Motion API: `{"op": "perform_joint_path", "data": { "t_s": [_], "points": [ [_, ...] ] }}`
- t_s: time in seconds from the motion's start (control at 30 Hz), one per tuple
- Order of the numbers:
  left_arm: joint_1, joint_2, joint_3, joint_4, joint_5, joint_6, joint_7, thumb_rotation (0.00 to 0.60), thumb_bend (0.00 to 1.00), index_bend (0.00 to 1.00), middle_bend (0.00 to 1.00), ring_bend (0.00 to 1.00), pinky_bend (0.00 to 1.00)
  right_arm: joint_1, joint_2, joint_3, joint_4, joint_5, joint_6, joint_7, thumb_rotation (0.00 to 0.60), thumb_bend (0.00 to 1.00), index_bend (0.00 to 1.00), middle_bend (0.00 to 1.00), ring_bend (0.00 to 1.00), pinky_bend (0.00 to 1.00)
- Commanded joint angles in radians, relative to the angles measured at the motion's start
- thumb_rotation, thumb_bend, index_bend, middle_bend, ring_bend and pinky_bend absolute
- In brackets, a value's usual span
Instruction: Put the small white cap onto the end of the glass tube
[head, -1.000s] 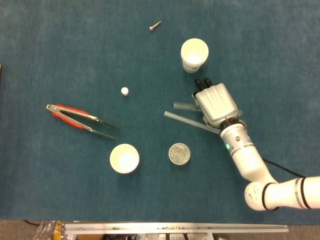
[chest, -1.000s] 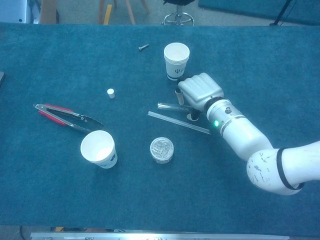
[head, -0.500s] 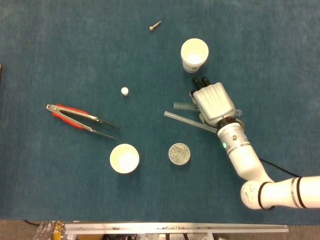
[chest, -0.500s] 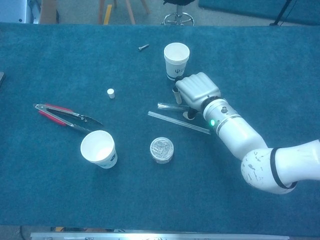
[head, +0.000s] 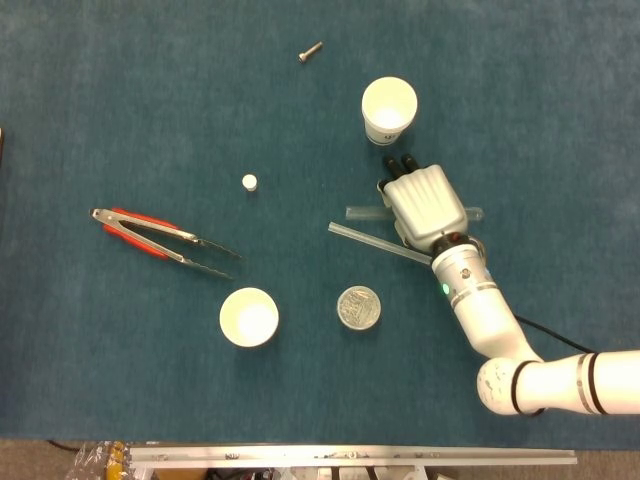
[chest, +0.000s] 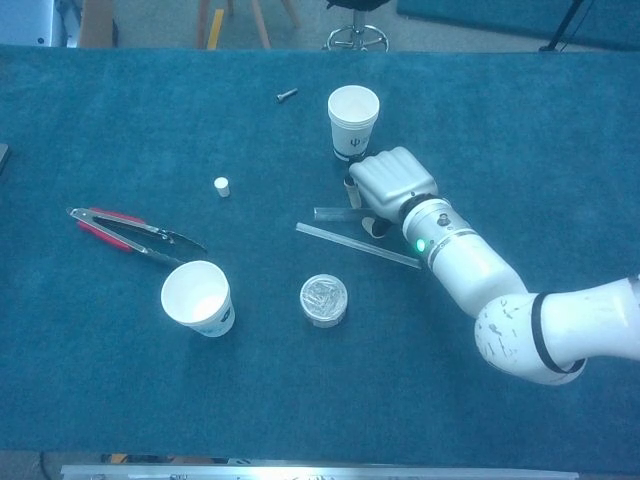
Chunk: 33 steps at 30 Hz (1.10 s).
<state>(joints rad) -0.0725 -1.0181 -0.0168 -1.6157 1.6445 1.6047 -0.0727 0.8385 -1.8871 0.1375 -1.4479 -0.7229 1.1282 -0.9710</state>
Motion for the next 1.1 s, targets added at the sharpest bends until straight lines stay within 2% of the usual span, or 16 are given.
{"op": "perform_joint_path", "data": {
  "t_s": [0.03, 0.5, 0.87, 1.1],
  "points": [
    [0.000, -0.001, 0.000, 0.000, 0.000, 0.000, -0.001, 0.600, 0.33, 0.20, 0.06, 0.00, 0.05, -0.001, 0.000, 0.000, 0.000, 0.000, -0.001, 0.001, 0.600, 0.32, 0.48, 0.18, 0.19, 0.52],
    [-0.001, -0.006, 0.001, 0.010, -0.003, -0.005, -0.010, 0.600, 0.33, 0.20, 0.05, 0.00, 0.05, -0.001, -0.009, -0.003, 0.018, -0.005, -0.005, -0.004, 0.600, 0.32, 0.49, 0.18, 0.19, 0.52],
    [0.001, -0.010, 0.000, 0.017, -0.004, -0.002, -0.017, 0.600, 0.33, 0.20, 0.05, 0.00, 0.05, -0.004, -0.019, -0.003, 0.029, -0.016, -0.009, 0.006, 0.600, 0.37, 0.55, 0.19, 0.19, 0.52],
    [0.004, -0.011, -0.004, 0.021, -0.008, 0.006, -0.020, 0.600, 0.33, 0.20, 0.05, 0.00, 0.05, -0.018, 0.024, 0.018, -0.039, -0.046, 0.006, 0.049, 0.600, 0.42, 0.59, 0.22, 0.19, 0.53]
  ]
}}
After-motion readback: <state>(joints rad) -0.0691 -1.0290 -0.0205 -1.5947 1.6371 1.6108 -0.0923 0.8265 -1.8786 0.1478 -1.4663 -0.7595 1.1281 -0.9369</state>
